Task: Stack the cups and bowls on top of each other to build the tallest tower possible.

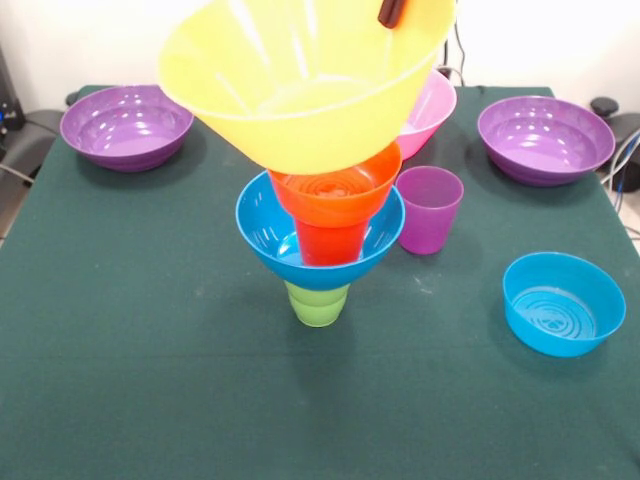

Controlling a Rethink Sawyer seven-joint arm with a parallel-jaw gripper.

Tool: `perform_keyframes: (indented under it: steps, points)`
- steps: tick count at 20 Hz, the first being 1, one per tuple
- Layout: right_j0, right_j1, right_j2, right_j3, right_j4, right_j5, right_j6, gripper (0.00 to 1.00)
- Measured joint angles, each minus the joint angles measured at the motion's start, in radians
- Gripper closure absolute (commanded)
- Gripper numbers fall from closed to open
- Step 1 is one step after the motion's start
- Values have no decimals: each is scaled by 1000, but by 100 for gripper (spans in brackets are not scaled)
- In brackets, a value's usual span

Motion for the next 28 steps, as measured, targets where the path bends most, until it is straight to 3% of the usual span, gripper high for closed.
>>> perform_keyframes:
  steps: [28]
  points:
    - [13, 20, -44, -24, 33, 0, 3, 100]
